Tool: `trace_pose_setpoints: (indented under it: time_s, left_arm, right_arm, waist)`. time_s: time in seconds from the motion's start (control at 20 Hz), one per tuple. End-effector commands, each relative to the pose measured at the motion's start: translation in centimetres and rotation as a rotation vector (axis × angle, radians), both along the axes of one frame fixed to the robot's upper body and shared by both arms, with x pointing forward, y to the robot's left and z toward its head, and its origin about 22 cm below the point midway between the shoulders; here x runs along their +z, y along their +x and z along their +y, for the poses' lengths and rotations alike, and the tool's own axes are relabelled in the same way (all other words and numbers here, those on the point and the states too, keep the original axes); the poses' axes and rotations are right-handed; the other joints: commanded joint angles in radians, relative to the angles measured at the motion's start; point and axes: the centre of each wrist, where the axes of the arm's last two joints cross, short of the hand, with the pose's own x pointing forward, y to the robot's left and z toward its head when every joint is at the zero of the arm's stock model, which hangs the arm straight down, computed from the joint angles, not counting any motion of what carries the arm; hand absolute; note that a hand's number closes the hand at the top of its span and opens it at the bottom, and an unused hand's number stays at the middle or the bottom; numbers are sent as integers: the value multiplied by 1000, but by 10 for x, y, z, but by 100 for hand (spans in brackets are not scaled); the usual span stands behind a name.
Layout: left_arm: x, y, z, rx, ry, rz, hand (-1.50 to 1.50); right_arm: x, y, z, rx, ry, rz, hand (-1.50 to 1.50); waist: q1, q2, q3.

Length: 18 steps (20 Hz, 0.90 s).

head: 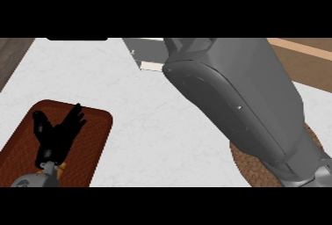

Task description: Pick the sweet potato from the placemat and place it in the tiered shelf

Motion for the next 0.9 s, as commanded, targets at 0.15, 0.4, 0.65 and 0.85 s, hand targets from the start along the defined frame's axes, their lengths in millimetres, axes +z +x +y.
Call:
trace_pose_setpoints:
  time_s: [0.15, 0.4, 0.65, 0.85]
  left_arm:
    - [-4, 7, -7, -13, -5, 11, 0]
    - [-12, -2, -11, -15, 0, 15, 0]
    - [6, 6, 10, -1, 3, 14, 0]
    - [1, 8, 1, -3, -2, 11, 0]
  right_arm:
    - [-2, 44, -41, -27, -58, 73, 150]
    - [-21, 64, -16, -52, -62, 61, 150]
    - [-49, 89, -46, -72, -102, 47, 150]
    - [-25, 90, -35, -67, -95, 32, 150]
  waist:
    - [0, 5, -3]
    - [13, 7, -3]
    - [14, 9, -3]
    - [9, 6, -3]
